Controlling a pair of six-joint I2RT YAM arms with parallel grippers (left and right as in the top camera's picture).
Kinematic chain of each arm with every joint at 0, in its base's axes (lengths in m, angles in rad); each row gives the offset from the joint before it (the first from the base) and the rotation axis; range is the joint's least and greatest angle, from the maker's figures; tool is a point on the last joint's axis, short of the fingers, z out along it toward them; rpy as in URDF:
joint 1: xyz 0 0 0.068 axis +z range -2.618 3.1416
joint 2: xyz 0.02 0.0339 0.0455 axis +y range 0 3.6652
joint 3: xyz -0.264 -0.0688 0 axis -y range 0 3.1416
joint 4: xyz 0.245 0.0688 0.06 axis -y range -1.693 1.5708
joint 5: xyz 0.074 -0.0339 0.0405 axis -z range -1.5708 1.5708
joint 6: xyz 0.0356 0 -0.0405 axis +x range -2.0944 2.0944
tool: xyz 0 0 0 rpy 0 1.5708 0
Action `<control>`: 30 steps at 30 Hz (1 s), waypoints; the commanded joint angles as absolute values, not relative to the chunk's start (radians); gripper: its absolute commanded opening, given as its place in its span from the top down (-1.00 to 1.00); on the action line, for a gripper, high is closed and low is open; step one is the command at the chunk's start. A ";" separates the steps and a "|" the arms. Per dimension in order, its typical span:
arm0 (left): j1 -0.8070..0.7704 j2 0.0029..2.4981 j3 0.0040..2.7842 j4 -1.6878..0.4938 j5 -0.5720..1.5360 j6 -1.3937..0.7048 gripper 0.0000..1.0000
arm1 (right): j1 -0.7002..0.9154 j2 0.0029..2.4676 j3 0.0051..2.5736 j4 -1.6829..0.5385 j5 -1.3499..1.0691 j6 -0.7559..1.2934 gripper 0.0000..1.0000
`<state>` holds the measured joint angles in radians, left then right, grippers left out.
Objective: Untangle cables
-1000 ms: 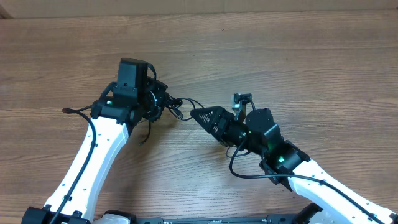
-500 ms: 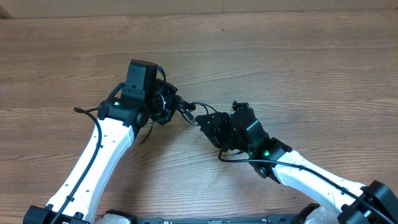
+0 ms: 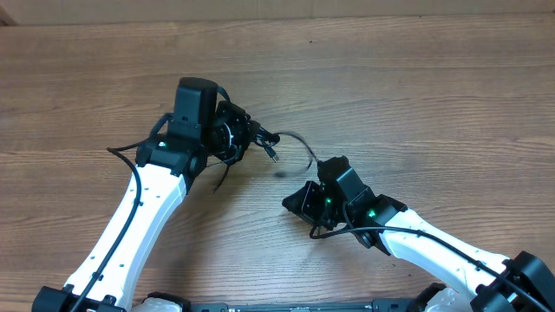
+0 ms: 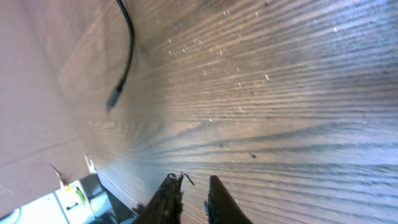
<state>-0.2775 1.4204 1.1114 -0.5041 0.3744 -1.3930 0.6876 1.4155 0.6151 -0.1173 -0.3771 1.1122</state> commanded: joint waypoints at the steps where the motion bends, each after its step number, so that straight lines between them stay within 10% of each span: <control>1: -0.274 1.418 1.123 -0.492 0.446 -1.179 0.91 | 0.689 1.416 0.624 -0.103 -0.388 1.038 0.46; 14: -0.275 1.418 1.123 -0.484 0.571 -0.167 0.92 | 0.689 1.401 0.624 -0.091 -0.477 0.863 -0.08; 30: -0.275 1.418 1.123 -0.496 1.064 0.271 0.91 | 0.464 1.151 0.624 -0.127 -0.517 0.635 -0.47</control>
